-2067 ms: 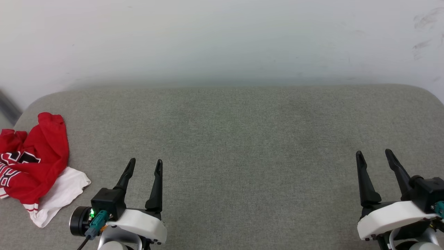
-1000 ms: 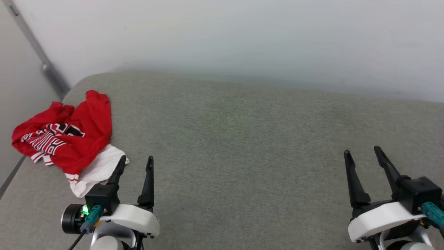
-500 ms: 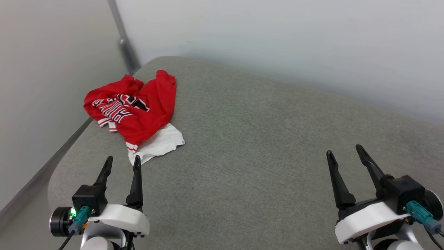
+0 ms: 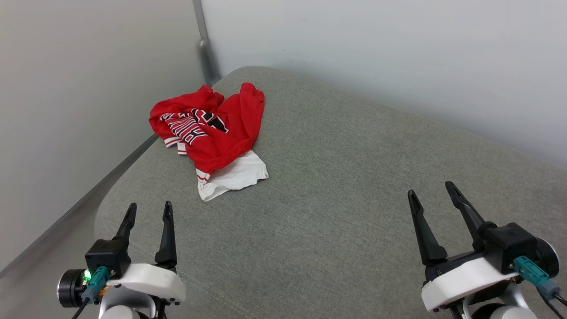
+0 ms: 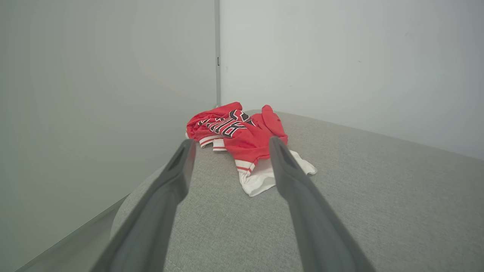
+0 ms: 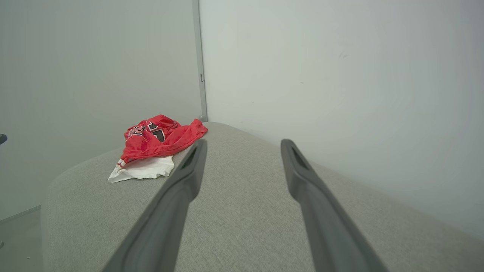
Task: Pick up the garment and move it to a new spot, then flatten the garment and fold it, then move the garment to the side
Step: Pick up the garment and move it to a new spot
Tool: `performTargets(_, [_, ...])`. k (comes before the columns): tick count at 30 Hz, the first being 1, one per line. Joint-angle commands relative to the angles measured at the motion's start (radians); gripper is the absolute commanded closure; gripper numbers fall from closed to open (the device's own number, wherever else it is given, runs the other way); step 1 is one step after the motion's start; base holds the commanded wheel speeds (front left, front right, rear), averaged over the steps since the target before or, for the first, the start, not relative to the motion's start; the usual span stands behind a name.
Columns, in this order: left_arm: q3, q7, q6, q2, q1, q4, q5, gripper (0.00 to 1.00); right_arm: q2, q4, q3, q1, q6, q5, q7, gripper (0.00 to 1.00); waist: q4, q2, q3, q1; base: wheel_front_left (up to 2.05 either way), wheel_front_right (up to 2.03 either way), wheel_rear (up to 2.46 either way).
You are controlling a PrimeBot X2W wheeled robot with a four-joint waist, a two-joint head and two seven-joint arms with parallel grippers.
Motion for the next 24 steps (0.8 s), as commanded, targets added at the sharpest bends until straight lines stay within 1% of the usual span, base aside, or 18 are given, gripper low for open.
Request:
performTargets(1, [0.003, -0.003, 0.003, 0.001, 0.004, -0.003, 0.0, 0.0, 0.001, -0.004, 0.001, -0.007, 0.0, -0.001, 0.002, 0.0, -0.001, 0.0, 0.002, 0.0, 0.0, 0.0, 0.0])
performTargets(5, [-0.001, 0.002, 0.006, 0.005, -0.018, 0.005, 0.001, 0.0, 0.001, -0.007, 0.002, -0.011, 0.0, -0.005, 0.005, 0.0, -0.008, 0.0, 0.009, 0.0, 0.0, 0.0, 0.0])
performTargets(9, [-0.005, 0.021, 0.005, 0.024, -0.068, 0.007, 0.005, 0.0, 0.001, -0.013, 0.003, -0.021, 0.0, -0.01, 0.013, 0.0, -0.027, 0.0, 0.026, 0.0, 0.0, 0.0, 0.0])
performTargets(15, [0.008, 0.086, -0.017, 0.065, -0.232, 0.015, -0.017, 0.0, 0.001, -0.038, 0.007, -0.058, 0.0, -0.043, 0.037, 0.0, -0.091, 0.0, 0.099, 0.0, 0.0, 0.0, 0.0])
performTargets(19, [0.034, 0.163, -0.026, 0.105, -0.363, 0.035, -0.049, 0.0, 0.001, -0.06, 0.015, -0.093, 0.0, -0.064, 0.05, 0.0, -0.15, 0.0, 0.168, 0.0, 0.0, 0.0, 0.0])
performTargets(24, [0.075, 0.32, -0.034, 0.173, -0.515, 0.115, -0.1, 0.0, 0.001, -0.084, 0.02, -0.15, 0.0, -0.087, 0.057, 0.0, -0.225, 0.0, 0.273, 0.0, 0.0, 0.0, 0.0])
